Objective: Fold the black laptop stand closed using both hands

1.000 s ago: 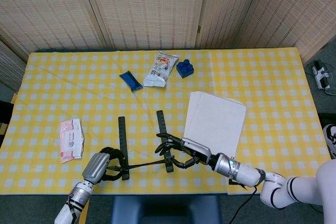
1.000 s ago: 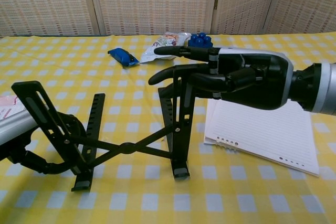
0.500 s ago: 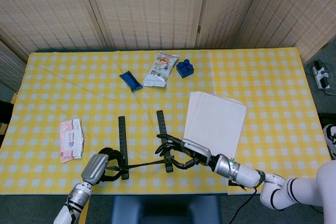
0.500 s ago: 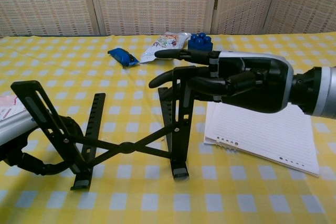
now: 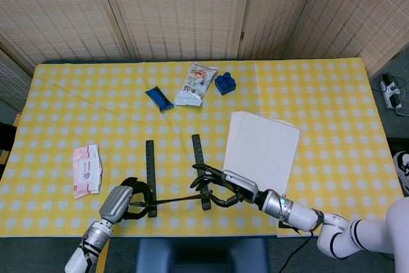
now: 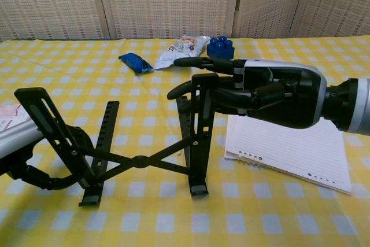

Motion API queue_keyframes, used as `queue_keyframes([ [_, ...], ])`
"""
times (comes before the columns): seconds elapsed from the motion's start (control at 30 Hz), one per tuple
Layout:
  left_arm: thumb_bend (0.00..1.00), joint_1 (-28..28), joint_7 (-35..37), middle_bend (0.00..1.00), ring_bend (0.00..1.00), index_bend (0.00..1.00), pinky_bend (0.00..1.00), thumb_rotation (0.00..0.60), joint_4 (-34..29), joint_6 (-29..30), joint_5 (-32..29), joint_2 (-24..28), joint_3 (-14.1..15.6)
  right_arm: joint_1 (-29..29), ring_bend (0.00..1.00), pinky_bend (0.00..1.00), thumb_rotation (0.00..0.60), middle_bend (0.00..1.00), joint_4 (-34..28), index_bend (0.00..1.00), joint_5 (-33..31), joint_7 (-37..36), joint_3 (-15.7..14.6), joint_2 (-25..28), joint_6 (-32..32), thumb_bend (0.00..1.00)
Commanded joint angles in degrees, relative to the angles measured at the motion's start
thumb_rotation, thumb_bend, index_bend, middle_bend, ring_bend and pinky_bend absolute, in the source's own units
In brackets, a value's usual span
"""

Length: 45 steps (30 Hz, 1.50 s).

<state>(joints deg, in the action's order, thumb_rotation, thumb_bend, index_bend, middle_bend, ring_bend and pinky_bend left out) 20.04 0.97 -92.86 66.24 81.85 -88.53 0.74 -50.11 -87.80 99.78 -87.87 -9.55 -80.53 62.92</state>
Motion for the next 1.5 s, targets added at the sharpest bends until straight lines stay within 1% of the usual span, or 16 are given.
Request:
queue_keyframes([
  [0.03, 0.47, 0.6, 0.6, 0.44, 0.32, 0.64, 0.17, 0.600, 0.4, -0.4, 0.4, 0.5, -0.5, 0.3, 0.26, 0.10, 0.600, 0.27, 0.0, 0.03, -0.1, 0.6, -0.1, -0.1, 0.0, 0.58],
  [0.1, 0.47, 1.1, 1.1, 0.44, 0.32, 0.64, 0.17, 0.600, 0.8, -0.8, 0.9, 0.9, -0.7, 0.5, 0.26, 0.10, 0.600, 0.27, -0.2, 0.03, -0.3, 1.2, -0.1, -0.1, 0.0, 0.58],
  [0.23, 0.46, 2.6, 1.9, 0.44, 0.30, 0.62, 0.17, 0.600, 1.8, -2.1, 2.7, 2.2, -0.6, 1.2, 0.26, 0.09, 0.600, 0.27, -0.6, 0.03, -1.0, 4.8, 0.2, -0.1, -0.3, 0.58],
  [0.33, 0.46, 3.3, 2.7, 0.43, 0.26, 0.54, 0.15, 0.600, 2.0, -2.9, 3.4, 3.0, -0.4, 1.8, 0.25, 0.09, 0.600, 0.26, -1.3, 0.03, -2.4, 9.1, 1.0, -0.4, -0.9, 0.57],
  [0.4, 0.46, 3.3, 3.5, 0.40, 0.23, 0.48, 0.13, 0.600, 2.1, -2.8, 3.6, 3.2, -0.2, 2.1, 0.23, 0.08, 0.600, 0.24, -1.7, 0.03, -3.3, 11.5, 1.6, -0.6, -1.4, 0.58],
  [0.57, 0.44, 2.9, 6.0, 0.28, 0.12, 0.33, 0.07, 0.600, 2.3, -1.6, 5.1, 4.1, 0.5, 2.7, 0.17, 0.03, 0.600, 0.18, -2.5, 0.00, -6.3, 19.6, 3.7, -1.6, -3.1, 0.58],
  [0.7, 0.43, 2.2, 7.2, 0.23, 0.08, 0.26, 0.05, 0.600, 1.8, 0.2, 6.2, 5.5, 1.1, 2.4, 0.12, 0.00, 0.600, 0.14, -3.0, 0.00, -8.8, 23.9, 5.6, -2.3, -5.3, 0.58],
  [0.87, 0.42, 0.9, 8.2, 0.21, 0.06, 0.25, 0.04, 0.600, 0.7, 3.2, 7.4, 7.7, 1.4, 2.4, 0.08, 0.00, 0.600, 0.09, -3.1, 0.00, -13.1, 29.8, 8.6, -3.9, -7.4, 0.58],
  [1.1, 0.42, -0.5, 8.6, 0.20, 0.04, 0.25, 0.03, 0.600, -0.4, 7.4, 9.2, 9.9, 1.2, 2.9, 0.05, 0.00, 0.600, 0.07, -1.7, 0.00, -24.0, 41.3, 14.8, -8.0, -9.4, 0.57],
  [1.17, 0.42, -0.7, 8.7, 0.20, 0.04, 0.25, 0.03, 0.600, -0.8, 8.3, 9.7, 10.4, 1.0, 3.3, 0.03, 0.00, 0.600, 0.04, -1.2, 0.00, -27.3, 44.7, 16.5, -9.2, -9.2, 0.57],
  [1.27, 0.42, -0.6, 8.7, 0.20, 0.04, 0.24, 0.02, 0.600, -1.1, 8.9, 10.4, 11.3, 0.8, 4.8, 0.00, 0.00, 0.600, 0.00, -0.9, 0.00, -31.3, 48.8, 18.7, -10.5, -6.9, 0.57],
  [1.37, 0.42, -0.1, 8.4, 0.20, 0.04, 0.24, 0.02, 0.600, -1.0, 8.7, 10.5, 12.1, 0.2, 6.7, 0.00, 0.00, 0.600, 0.00, -0.8, 0.00, -33.7, 52.6, 20.6, -11.2, -3.2, 0.57],
  [1.43, 0.42, 0.5, 7.8, 0.20, 0.04, 0.24, 0.02, 0.600, -0.5, 8.1, 10.0, 12.5, -0.5, 7.8, 0.00, 0.00, 0.600, 0.00, -0.7, 0.00, -33.8, 55.4, 21.2, -11.2, -0.6, 0.57],
  [1.5, 0.42, 1.5, 7.0, 0.20, 0.04, 0.24, 0.02, 0.600, 0.3, 7.0, 9.2, 12.7, -1.6, 9.0, 0.00, 0.00, 0.600, 0.00, -0.8, 0.00, -32.5, 59.0, 21.3, -10.7, 2.4, 0.57],
])
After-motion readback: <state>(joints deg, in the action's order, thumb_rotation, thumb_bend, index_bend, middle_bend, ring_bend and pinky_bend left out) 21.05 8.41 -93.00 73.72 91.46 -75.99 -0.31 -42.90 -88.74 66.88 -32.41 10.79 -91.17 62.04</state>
